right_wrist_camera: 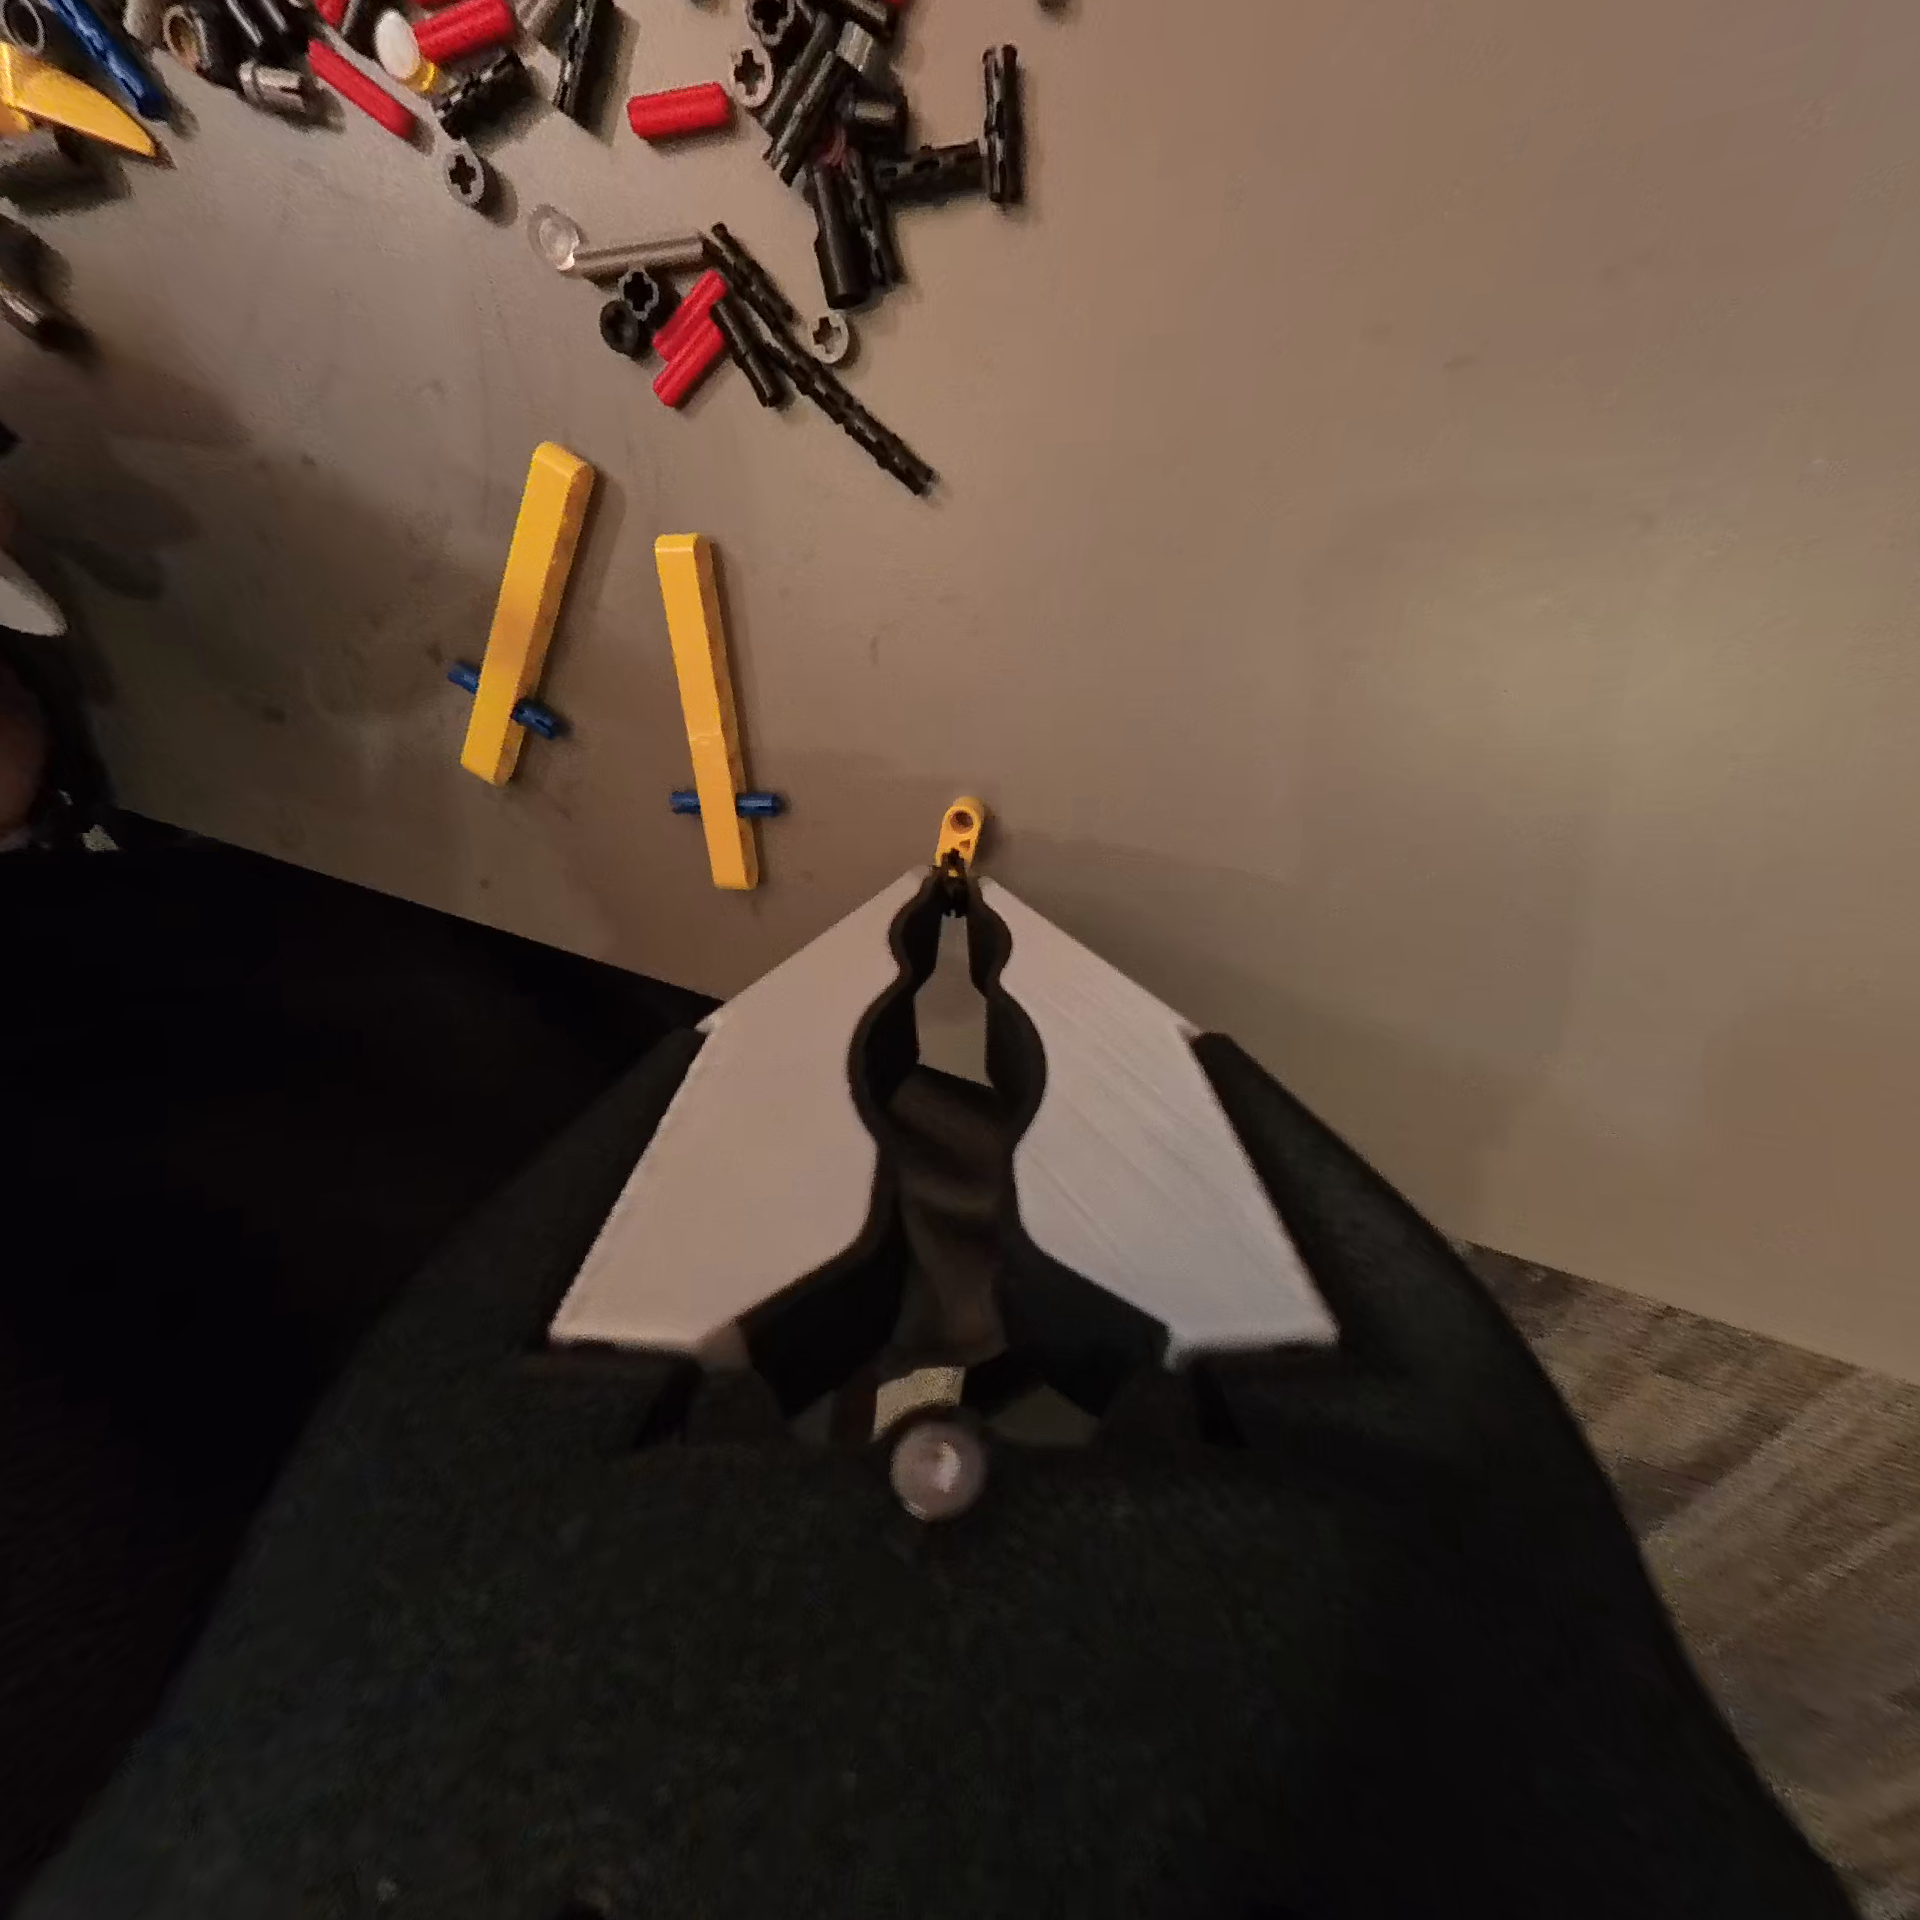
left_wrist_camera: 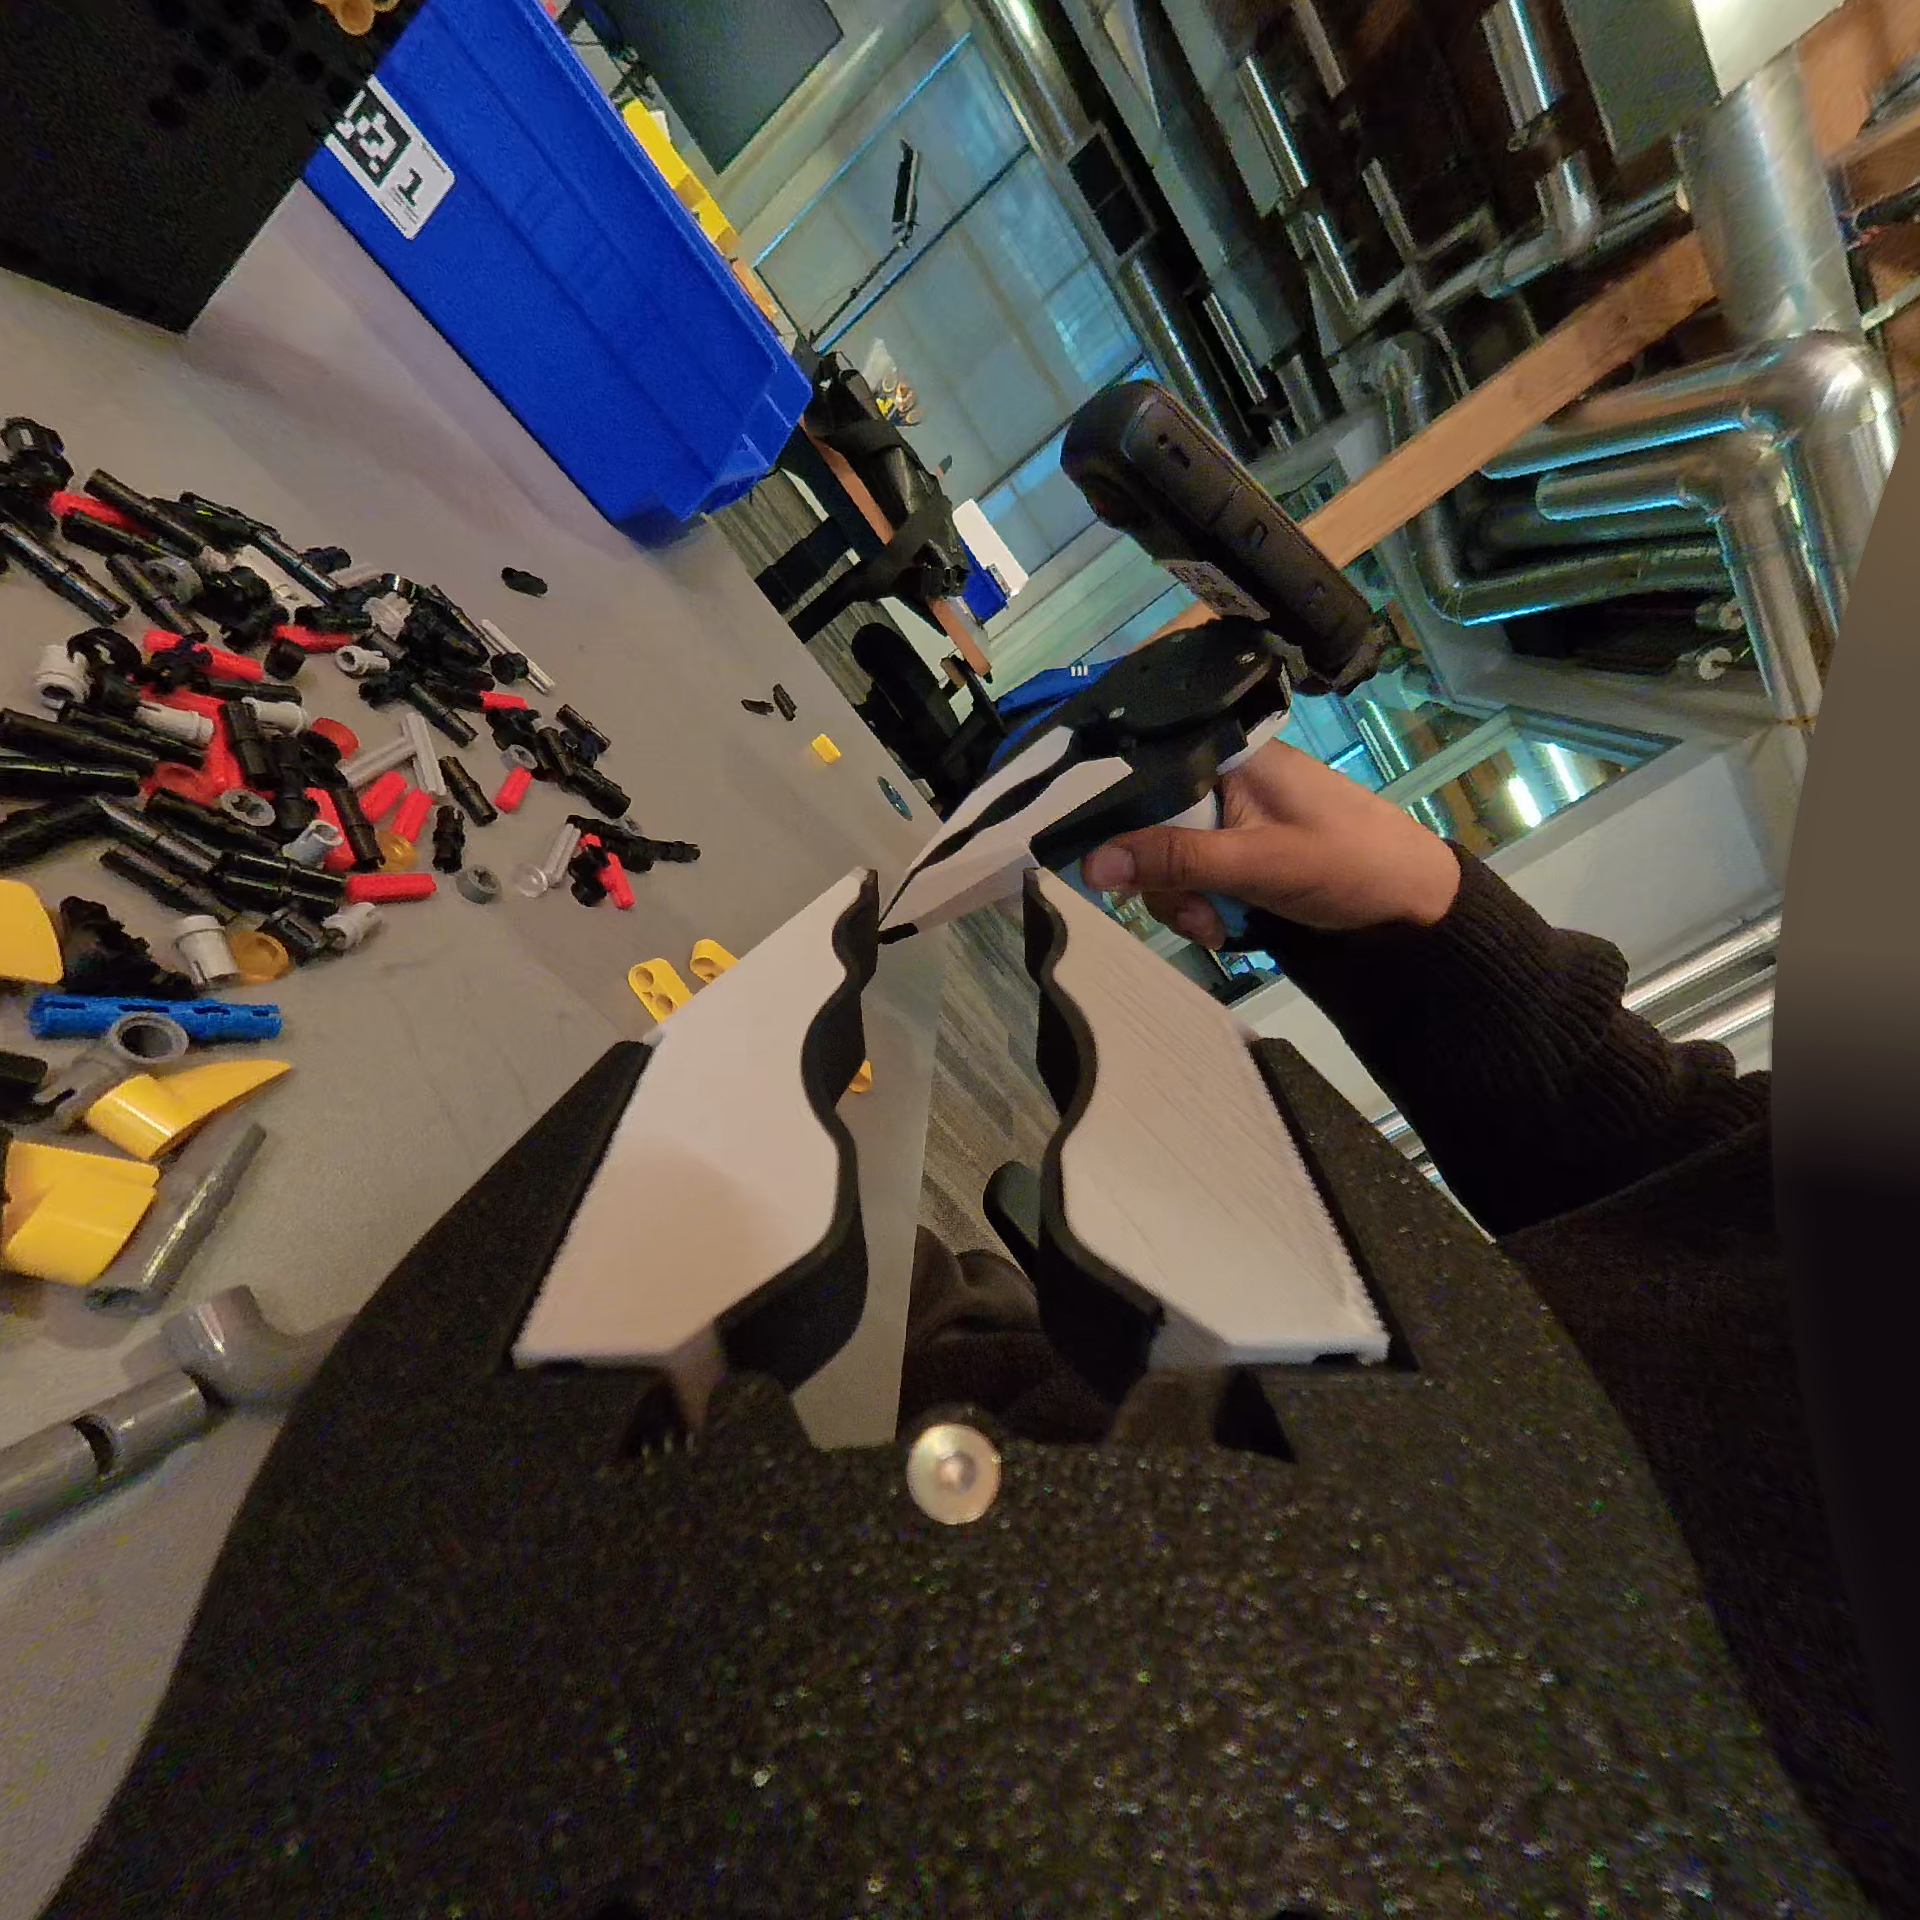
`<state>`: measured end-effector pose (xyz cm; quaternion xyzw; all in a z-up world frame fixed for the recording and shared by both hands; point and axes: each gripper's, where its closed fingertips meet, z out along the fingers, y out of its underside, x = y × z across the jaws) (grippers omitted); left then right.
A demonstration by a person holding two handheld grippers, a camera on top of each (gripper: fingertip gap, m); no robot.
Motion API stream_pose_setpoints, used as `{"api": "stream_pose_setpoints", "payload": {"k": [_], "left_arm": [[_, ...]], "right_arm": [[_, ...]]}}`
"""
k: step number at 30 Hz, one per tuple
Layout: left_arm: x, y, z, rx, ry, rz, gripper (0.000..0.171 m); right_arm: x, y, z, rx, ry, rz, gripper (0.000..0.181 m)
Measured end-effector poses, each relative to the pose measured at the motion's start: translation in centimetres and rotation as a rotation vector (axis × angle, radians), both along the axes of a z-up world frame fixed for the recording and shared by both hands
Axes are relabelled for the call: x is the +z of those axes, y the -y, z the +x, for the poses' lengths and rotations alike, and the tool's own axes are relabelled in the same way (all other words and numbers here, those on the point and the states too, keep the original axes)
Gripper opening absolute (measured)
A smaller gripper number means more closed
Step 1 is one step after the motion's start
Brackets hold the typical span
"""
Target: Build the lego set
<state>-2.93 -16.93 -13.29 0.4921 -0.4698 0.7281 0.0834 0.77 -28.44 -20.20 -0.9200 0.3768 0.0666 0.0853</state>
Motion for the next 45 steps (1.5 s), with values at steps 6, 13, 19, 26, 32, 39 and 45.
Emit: {"api": "stream_pose_setpoints", "payload": {"k": [6, 13, 19, 26, 32, 39, 45], "left_arm": [[0.03, -0.04, 0.00, 0.000, 0.000, -0.004, 0.027], [-0.10, -0.06, 0.07, 0.006, -0.008, 0.002, 0.027], [-0.10, -0.09, 0.08, 0.008, -0.009, 0.002, 0.027], [-0.07, -0.10, 0.07, 0.009, -0.007, 0.001, 0.027], [-0.06, -0.08, 0.05, 0.012, -0.004, 0.006, 0.027], [-0.06, -0.11, 0.08, 0.014, -0.006, 0.004, 0.027], [0.16, -0.02, -0.06, 0.010, 0.013, 0.007, 0.027]], "right_arm": [[-0.03, 0.18, -0.13, -0.026, 0.014, -0.002, 0.004], [-0.09, 0.17, 0.08, -0.063, 0.025, -0.008, 0.004], [-0.14, 0.23, 0.13, -0.055, 0.035, -0.025, 0.004], [-0.17, 0.26, 0.13, -0.024, 0.076, -0.053, 0.004], [-0.20, 0.24, 0.22, 0.032, 0.132, -0.095, 0.005], [-0.20, 0.27, 0.17, 0.064, 0.164, -0.115, 0.005], [0.04, -0.68, -0.26, 0.158, 0.186, 0.026, 0.004]]}}
